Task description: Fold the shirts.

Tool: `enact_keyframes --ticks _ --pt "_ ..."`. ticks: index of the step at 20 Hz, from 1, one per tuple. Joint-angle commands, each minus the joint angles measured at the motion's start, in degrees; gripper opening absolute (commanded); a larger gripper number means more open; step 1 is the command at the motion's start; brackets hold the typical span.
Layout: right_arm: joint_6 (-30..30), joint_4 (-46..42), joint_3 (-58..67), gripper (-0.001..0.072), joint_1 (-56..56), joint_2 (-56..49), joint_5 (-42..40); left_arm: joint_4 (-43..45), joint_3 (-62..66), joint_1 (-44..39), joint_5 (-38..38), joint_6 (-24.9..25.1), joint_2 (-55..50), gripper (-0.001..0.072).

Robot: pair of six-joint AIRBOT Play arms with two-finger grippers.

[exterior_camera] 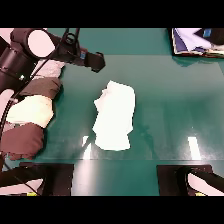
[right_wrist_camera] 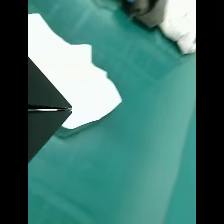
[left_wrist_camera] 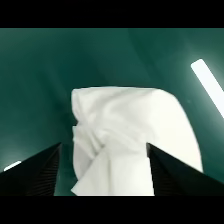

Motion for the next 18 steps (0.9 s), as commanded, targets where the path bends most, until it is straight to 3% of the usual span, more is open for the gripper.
enact_keyframes --ticks 1,9,14,15,16,17,18 --pt "1.05 -4.61 -7.30 0.0017 0.02 2.45 2.36 -3.78 -1.09 6.29 -3.28 -0.07 -4.96 0.0622" --pt "2.47 -4.13 -31.43 0.0017 0.02 8.44 -3.91 -17.70 -3.39 6.29 -2.10 7.87 -22.38 0.0622" --pt "3.02 -4.11 -38.42 0.0017 0.02 8.55 -5.29 -24.30 -3.39 6.27 2.25 7.98 -26.99 0.0619" --pt "3.06 -4.09 -39.45 0.0016 0.02 8.55 -5.42 -24.52 -3.39 6.27 2.75 8.00 -27.02 0.0518" --pt "3.10 -3.91 -40.46 0.0017 0.04 8.55 -5.66 -24.55 -3.39 6.29 2.97 8.00 -26.99 0.0336" --pt "3.08 -2.54 -41.83 0.0017 0.02 8.55 -5.97 -24.48 -3.39 6.29 3.02 8.00 -26.99 0.0221" --pt "3.06 -0.76 -43.45 0.0017 0.04 8.55 -6.34 -24.39 -3.23 6.43 2.75 7.96 -26.97 0.0045"
